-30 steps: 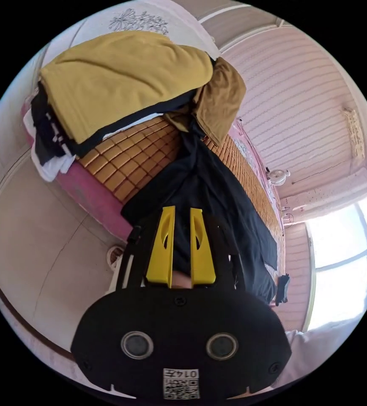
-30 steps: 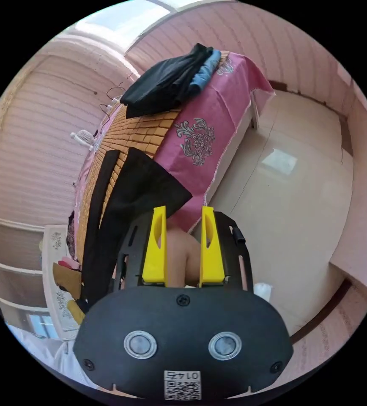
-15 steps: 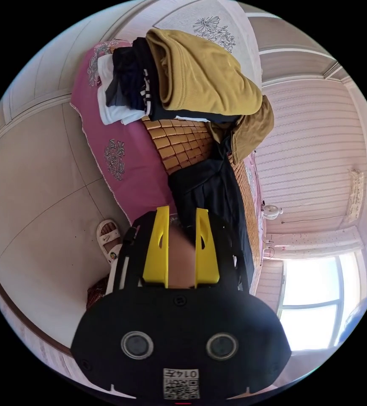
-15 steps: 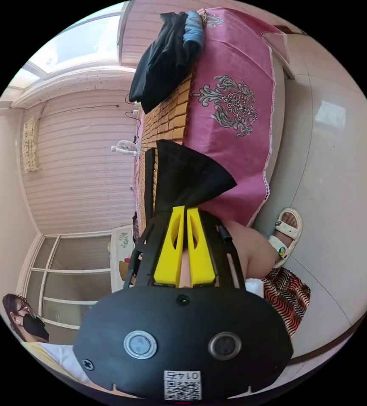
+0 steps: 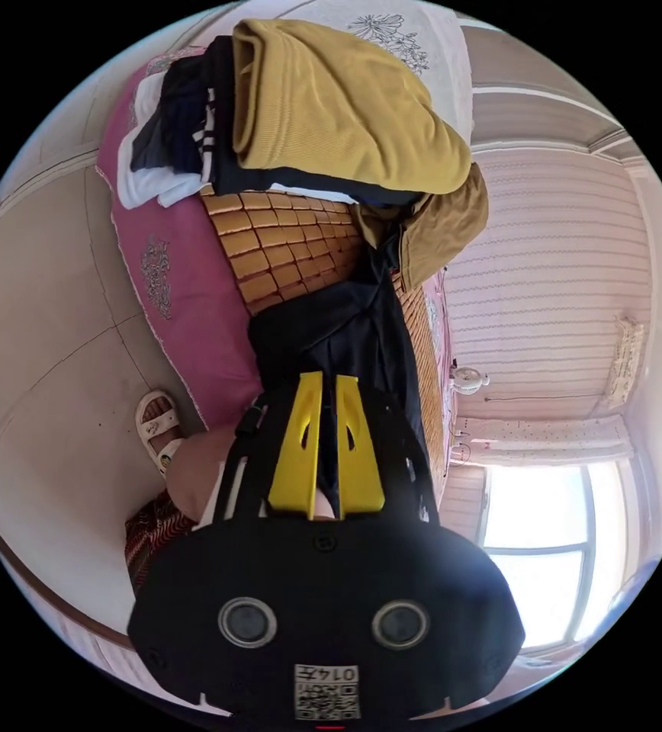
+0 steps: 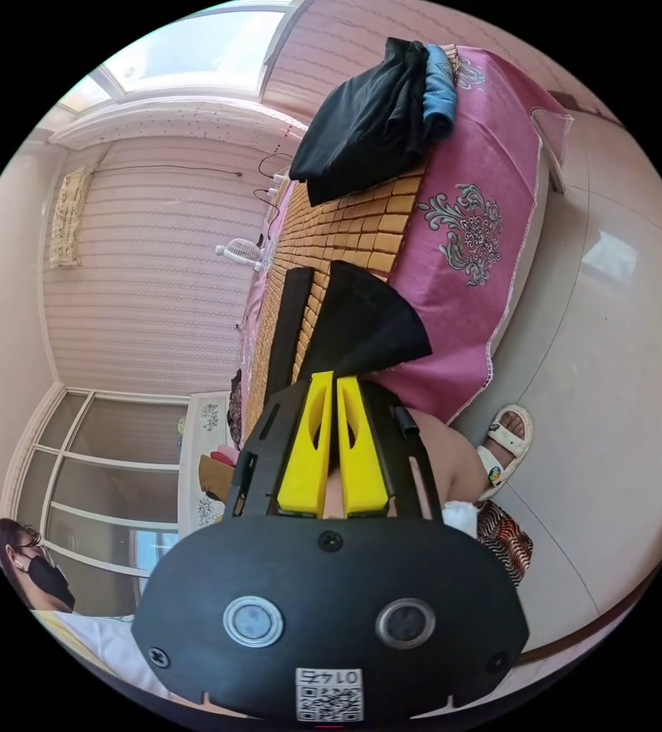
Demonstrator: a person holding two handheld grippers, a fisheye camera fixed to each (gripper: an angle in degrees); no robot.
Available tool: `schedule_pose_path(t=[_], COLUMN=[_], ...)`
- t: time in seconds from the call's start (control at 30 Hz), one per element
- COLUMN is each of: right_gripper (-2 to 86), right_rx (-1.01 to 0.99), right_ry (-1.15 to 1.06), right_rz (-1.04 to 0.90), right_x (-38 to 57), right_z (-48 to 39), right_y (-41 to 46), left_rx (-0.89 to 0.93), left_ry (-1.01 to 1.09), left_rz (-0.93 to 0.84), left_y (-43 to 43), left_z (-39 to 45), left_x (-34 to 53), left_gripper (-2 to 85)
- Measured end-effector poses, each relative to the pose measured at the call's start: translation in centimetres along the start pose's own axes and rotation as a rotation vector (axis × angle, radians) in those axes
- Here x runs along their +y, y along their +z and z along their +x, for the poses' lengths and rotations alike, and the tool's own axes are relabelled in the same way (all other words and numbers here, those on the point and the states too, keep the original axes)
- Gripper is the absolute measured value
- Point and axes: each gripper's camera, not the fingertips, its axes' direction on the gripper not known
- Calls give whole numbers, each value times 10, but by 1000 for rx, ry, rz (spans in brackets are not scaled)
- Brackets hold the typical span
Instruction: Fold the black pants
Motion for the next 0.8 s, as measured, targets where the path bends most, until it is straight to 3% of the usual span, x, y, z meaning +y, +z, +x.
schedule_pose_path(t=[0.1,0.27,0.5,0.63,0.8], right_gripper=[1,0,0,0,0], right_rx=[-10,-5,43,66,138], right_ry=[-21,-22,-23,-65,-167], right_rz=[-8,-17,-20,-41,-40], right_x=[-2,2,12,14,14], right_z=[-7,-10,-23,-44,-77], right_y=[-3,-6,3,9,12], left_rx=[-5,-69,-5,-45,-209], left_ry=[-37,-74,-124,-64,169], left_rz=[20,80,94,44,20], left_y=[-8,-30,-16,-5,-24], left_z=[-10,-33,-41,-16,24], left_x=[-1,5,3,-3,-5], left_gripper=[13,86,129,34,4])
